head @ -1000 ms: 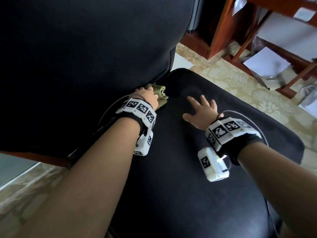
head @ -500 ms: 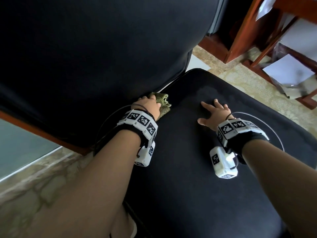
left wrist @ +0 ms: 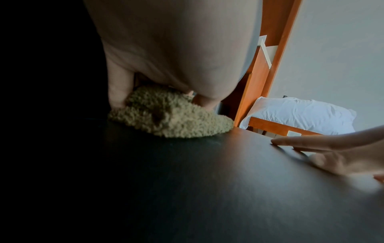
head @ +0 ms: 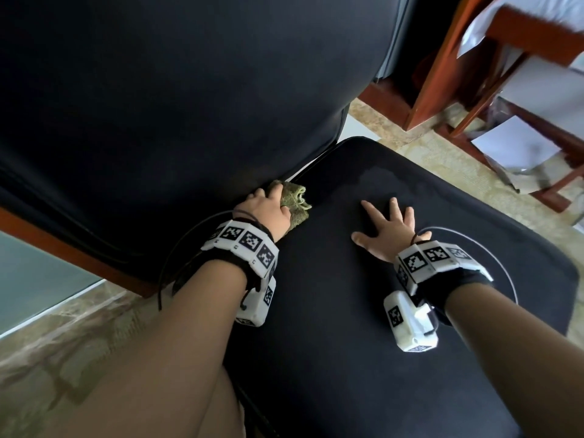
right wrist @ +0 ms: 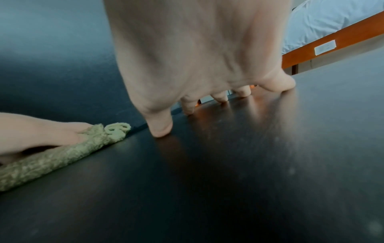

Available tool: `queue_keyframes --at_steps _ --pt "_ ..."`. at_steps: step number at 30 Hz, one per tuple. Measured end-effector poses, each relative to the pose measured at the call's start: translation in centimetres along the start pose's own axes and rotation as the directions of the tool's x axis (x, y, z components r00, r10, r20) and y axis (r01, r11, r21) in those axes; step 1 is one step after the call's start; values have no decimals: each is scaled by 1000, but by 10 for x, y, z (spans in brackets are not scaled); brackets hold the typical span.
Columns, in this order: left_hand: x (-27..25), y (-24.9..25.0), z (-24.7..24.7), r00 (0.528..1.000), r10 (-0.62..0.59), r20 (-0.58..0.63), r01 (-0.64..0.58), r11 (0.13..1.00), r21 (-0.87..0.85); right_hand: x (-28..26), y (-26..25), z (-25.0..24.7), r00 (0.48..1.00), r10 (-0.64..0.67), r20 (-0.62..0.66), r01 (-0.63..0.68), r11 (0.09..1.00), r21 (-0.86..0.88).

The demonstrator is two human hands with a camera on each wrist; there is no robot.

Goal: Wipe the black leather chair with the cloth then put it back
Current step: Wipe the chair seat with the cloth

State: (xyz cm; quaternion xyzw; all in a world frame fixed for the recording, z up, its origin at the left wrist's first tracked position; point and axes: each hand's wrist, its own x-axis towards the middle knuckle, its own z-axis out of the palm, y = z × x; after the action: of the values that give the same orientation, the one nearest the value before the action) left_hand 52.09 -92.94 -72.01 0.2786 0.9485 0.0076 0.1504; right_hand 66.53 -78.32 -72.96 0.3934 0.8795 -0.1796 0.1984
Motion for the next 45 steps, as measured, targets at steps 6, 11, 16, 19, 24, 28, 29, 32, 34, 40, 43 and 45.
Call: queue_keyframes --at_steps 6,11,16,19,24,28,29,32,34,40,43,45 --pt "8 19 5 997 65 -29 -66 998 -11 1 6 0 998 68 -2 -68 997 32" --pt "19 61 7 990 136 -38 -138 990 -34 17 44 -15 991 132 25 -133 991 30" --pt "23 106 3 983 181 -9 -179 981 79 35 82 -27 987 163 14 -163 986 39" --pt "25 122 3 986 166 23 -168 973 160 41 94 -30 982 185 22 -186 981 63" --pt "13 123 7 994 104 29 -108 972 211 42 95 -30 980 195 41 -199 974 108" --pt "0 106 6 998 60 22 -63 979 196 40 91 -29 981 193 17 -194 973 124" --pt "-4 102 7 999 42 24 -46 981 189 39 91 -29 981 192 20 -193 973 127" --pt "-15 90 12 1000 -25 14 23 988 151 39 91 -29 981 190 35 -193 974 122" --pt "-18 82 15 998 -58 10 56 990 128 39 90 -30 981 190 41 -194 974 118" --pt "-8 81 23 996 -81 21 78 990 118 44 89 -27 981 193 39 -195 978 74" --pt "-5 81 26 998 -57 -5 58 996 68 46 88 -26 976 215 37 -217 974 70" --pt "-2 80 26 999 -37 -13 37 999 32 47 89 -26 973 225 43 -228 971 67"
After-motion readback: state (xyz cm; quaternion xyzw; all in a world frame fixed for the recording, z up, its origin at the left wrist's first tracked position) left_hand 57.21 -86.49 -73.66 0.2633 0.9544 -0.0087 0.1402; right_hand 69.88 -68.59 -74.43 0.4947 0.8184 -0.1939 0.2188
